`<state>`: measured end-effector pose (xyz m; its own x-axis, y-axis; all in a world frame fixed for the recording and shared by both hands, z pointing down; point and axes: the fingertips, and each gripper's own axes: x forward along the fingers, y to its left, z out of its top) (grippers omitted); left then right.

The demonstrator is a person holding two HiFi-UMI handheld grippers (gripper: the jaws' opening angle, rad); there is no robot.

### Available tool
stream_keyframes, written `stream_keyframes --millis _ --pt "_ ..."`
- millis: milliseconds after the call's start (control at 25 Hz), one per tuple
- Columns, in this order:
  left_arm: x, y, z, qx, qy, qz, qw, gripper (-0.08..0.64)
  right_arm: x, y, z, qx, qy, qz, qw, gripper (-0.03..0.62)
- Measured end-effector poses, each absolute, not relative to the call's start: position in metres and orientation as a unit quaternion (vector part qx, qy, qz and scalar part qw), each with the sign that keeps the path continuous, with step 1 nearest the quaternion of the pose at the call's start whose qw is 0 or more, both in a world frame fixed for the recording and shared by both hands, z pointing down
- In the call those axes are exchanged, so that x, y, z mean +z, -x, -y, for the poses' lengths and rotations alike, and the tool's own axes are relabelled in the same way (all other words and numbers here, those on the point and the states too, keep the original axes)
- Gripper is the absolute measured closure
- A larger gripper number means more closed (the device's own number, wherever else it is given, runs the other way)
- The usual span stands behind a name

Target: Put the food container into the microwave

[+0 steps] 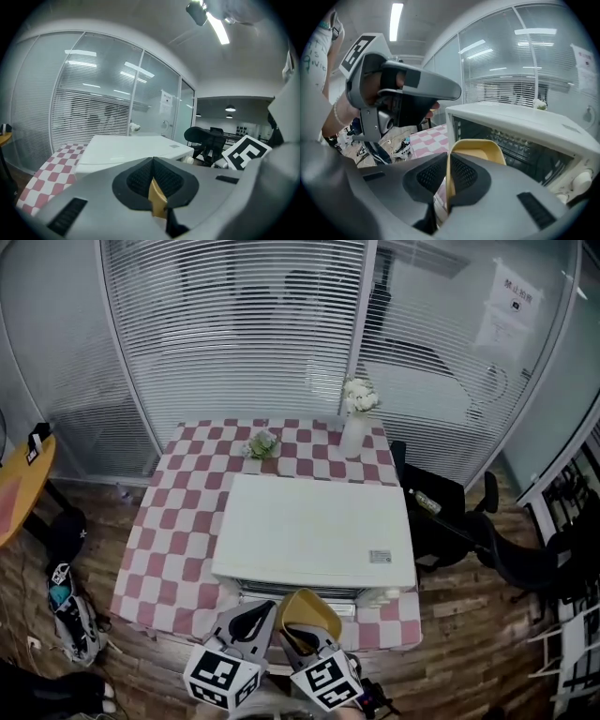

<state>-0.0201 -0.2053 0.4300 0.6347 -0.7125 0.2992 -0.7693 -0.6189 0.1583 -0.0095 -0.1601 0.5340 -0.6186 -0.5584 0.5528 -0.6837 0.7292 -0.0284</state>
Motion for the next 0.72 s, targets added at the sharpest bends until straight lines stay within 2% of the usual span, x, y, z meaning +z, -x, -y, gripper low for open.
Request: stream_keyframes --millis 360,720 --pt "0.441 0.038 0.209 0.111 -0.904 0.385 0.147 0.549 0.564 0.012 0.185 0.053 -0.369 0.856 0.358 0.580" --pt "0.449 0.056 0.208 0.112 -0.901 0.388 0.161 0.549 0.581 0.024 0.205 -0.002 -0.346 0.845 0.407 0.580"
